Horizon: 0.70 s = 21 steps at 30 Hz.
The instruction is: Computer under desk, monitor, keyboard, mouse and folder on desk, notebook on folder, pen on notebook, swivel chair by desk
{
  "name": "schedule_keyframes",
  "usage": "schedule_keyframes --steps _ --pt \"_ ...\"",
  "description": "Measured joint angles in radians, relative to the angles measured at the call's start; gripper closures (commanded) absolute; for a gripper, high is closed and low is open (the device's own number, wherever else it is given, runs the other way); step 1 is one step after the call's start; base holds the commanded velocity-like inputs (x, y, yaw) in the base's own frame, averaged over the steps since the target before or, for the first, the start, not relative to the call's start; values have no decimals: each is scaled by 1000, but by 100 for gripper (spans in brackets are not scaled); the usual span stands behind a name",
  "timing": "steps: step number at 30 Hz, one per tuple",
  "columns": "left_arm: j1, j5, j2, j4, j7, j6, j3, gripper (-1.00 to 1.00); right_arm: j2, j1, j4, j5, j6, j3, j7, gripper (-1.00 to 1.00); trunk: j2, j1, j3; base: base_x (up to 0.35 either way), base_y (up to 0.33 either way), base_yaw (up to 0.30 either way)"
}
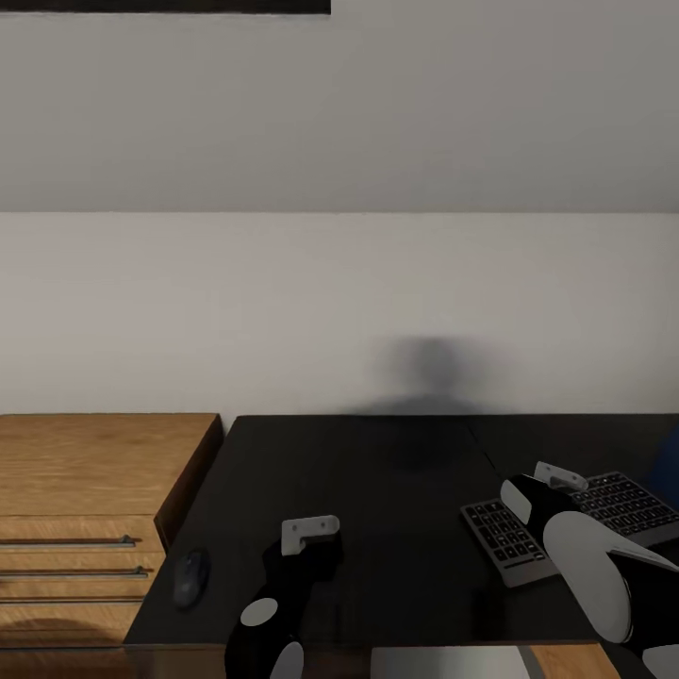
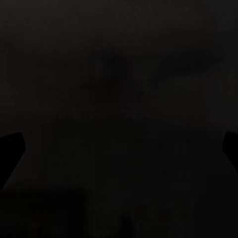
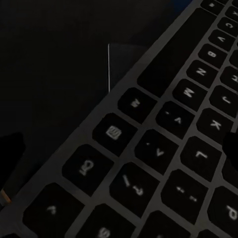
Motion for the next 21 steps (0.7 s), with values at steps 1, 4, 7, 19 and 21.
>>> schedule_keyframes --steps 1,4,7,19,21 --pt "0 0 0 0 0 0 0 -100 0 0 0 0 0 0 0 -100 0 0 0 0 0 0" --pt "0 0 0 0 0 0 0 -100 0 0 0 0 0 0 0 -100 0 0 0 0 0 0" --pt "0 0 0 0 0 0 0 -100 0 0 0 0 0 0 0 -100 0 0 0 0 0 0" --pt "0 0 0 0 -1 0 0 -100 4 0 0 1 0 0 0 -100 0 0 0 0 0 0" --pt "0 1 0 0 -1 0 0 -100 5 0 0 1 0 0 0 -100 0 0 0 0 0 0"
